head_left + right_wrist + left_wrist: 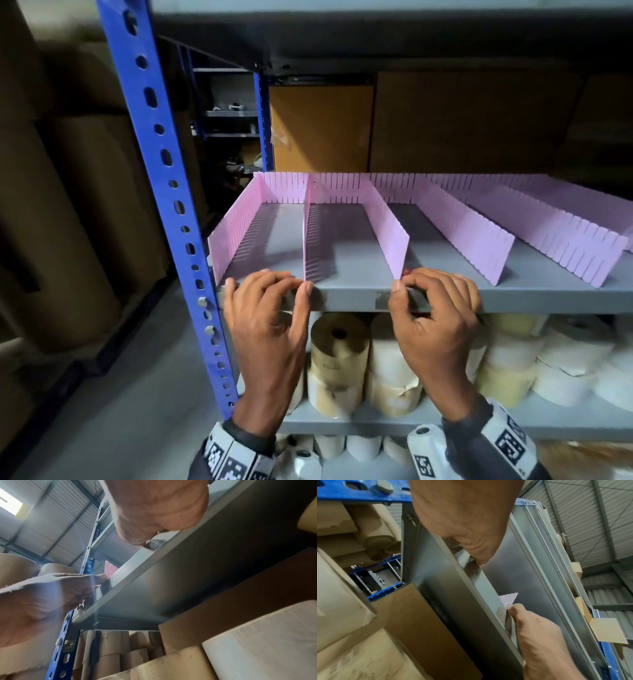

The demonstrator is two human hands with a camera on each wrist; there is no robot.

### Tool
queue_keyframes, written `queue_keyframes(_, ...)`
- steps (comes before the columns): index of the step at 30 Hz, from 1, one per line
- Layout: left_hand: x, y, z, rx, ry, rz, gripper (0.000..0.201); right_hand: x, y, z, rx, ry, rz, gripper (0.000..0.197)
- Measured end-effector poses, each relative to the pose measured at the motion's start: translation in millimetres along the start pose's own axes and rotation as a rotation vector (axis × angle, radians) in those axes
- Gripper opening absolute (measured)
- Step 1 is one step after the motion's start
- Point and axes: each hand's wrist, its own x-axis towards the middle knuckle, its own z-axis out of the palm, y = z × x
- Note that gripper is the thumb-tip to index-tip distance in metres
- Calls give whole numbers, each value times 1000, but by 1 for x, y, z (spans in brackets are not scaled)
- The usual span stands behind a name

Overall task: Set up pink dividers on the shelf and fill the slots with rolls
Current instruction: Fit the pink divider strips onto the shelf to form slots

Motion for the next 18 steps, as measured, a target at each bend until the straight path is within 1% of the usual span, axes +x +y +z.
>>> queue_keyframes(9,-1,-4,-3,-31,-38,12,12,1,-8,0,-41,10,7,12)
queue_keyframes(12,-6,-12,-17,-110,-79,47,10,-3,-18,-5,8,49,79,12)
queue_keyframes(13,-9,-17,-24,-152,-70,73,9,-6,-24,-7,33,85,101,14)
queue_keyframes(15,-13,-29,-41,-184,-3,119,7,-15,-45,-7,85,132,92,16)
queue_keyframes(18,-16,-44,-59,-112,89,108,7,-26,-81,9,178,57,29,16)
